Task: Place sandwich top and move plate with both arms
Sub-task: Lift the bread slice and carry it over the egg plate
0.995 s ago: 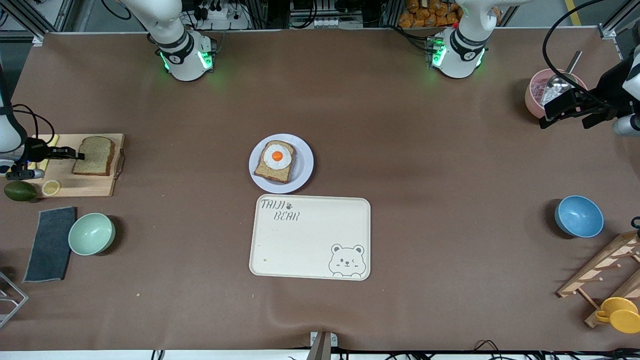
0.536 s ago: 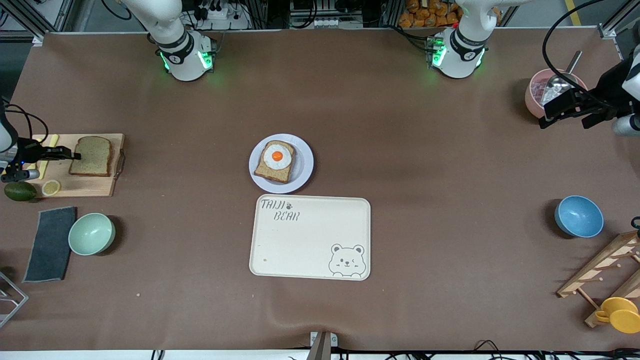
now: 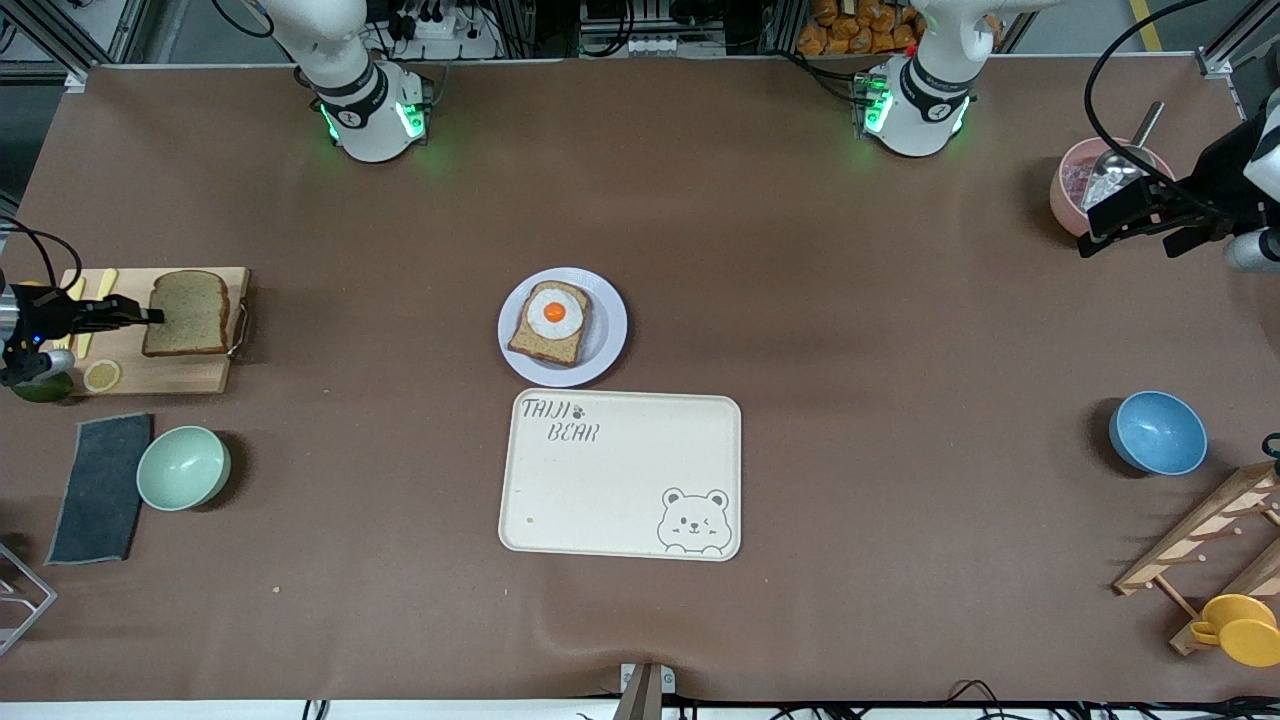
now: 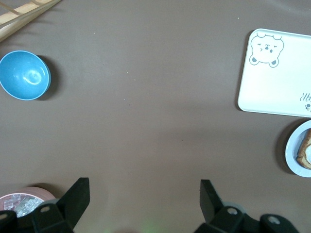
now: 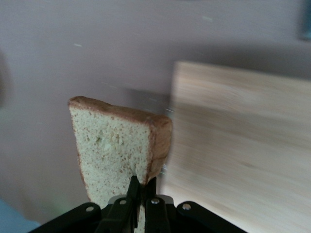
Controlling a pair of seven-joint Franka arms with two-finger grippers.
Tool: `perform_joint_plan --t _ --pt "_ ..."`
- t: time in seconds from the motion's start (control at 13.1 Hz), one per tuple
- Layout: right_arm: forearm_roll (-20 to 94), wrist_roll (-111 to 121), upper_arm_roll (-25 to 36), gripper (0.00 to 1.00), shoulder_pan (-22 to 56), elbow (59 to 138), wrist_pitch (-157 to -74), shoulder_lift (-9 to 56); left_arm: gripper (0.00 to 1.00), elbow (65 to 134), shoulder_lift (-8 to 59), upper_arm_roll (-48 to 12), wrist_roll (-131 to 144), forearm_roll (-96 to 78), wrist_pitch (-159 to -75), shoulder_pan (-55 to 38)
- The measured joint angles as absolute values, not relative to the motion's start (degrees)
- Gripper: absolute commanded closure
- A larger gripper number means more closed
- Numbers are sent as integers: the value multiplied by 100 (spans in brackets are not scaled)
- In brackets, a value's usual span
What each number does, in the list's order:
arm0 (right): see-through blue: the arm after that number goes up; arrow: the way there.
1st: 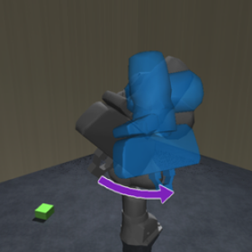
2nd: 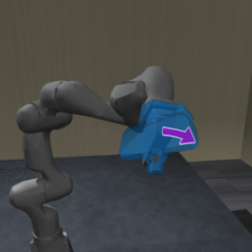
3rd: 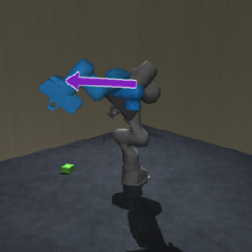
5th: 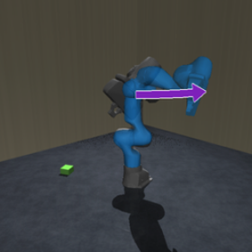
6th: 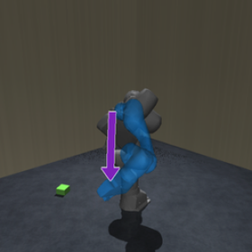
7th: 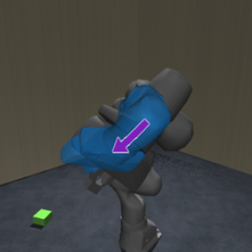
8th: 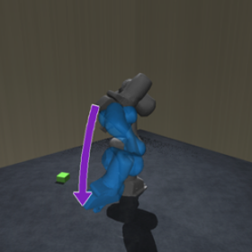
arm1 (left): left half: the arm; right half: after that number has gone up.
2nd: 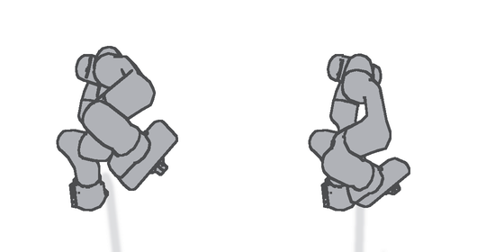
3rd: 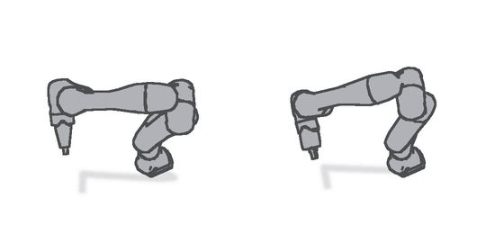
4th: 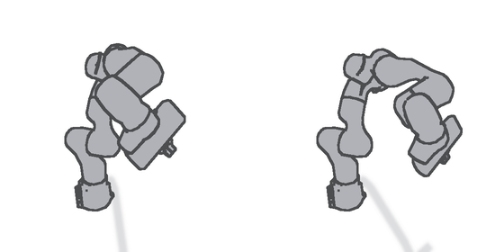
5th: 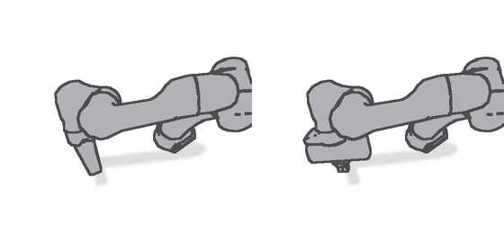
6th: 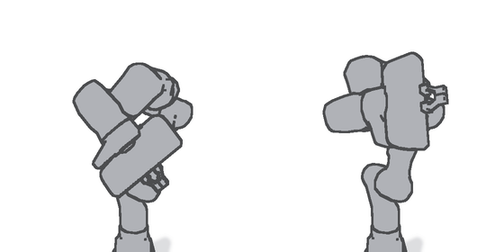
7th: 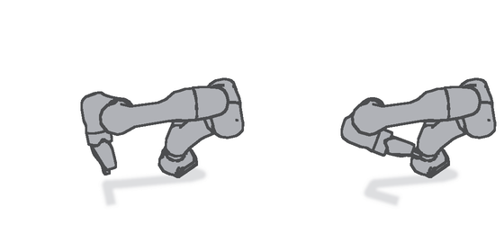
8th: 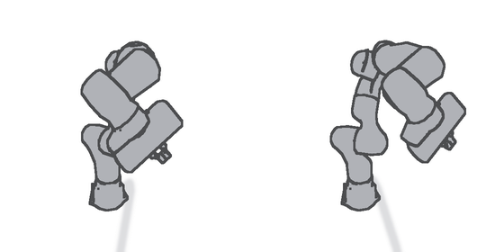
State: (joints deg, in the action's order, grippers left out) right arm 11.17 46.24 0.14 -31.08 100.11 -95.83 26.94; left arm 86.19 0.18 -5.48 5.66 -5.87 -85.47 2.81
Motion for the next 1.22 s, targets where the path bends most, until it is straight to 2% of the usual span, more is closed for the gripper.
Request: perform_joint_plan --t 0.23,0.69,0.92,1.22 --pt "1694 4152 -89 100 -2426 9998 -9524 2693 0 8620 18 -549 566 -587 -8547 281" --pt "2793 2058 -129 100 -439 9859 -9616 2693 0 8621 18 -552 566 -587 -8547 281" --pt "3067 842 -137 100 557 9850 -10083 2680 0 8623 18 -554 566 -588 -8547 282" --pt "3407 -512 -137 100 1814 10032 -11111 2594 0 8623 18 -552 566 -588 -8547 284"
